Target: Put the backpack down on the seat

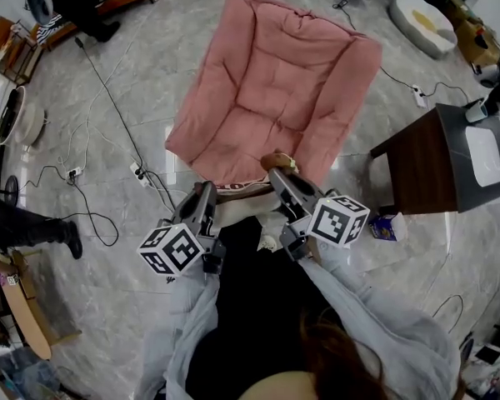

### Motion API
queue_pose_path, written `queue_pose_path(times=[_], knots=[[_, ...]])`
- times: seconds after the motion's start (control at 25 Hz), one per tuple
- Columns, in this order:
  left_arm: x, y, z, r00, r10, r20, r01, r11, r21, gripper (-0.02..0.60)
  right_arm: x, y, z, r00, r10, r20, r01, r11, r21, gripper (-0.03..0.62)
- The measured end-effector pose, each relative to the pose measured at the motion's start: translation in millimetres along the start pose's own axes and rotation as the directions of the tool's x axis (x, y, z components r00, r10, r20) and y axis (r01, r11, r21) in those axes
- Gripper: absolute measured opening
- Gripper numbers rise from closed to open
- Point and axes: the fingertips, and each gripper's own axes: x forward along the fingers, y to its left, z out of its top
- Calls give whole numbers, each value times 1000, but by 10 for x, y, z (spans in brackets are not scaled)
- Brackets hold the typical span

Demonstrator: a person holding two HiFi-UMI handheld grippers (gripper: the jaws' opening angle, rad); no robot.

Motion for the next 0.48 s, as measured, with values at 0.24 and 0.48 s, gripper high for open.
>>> queue_pose_path(times=[0.24, 0.48], knots=[[508, 113, 204, 998, -23, -51, 23, 1000, -9, 26, 270, -204, 290, 998, -65, -7, 65, 998, 12, 60], [946, 209, 311, 993, -49, -107, 47, 999, -21, 26, 467, -415, 510, 994, -113, 9, 113, 993, 32, 60]])
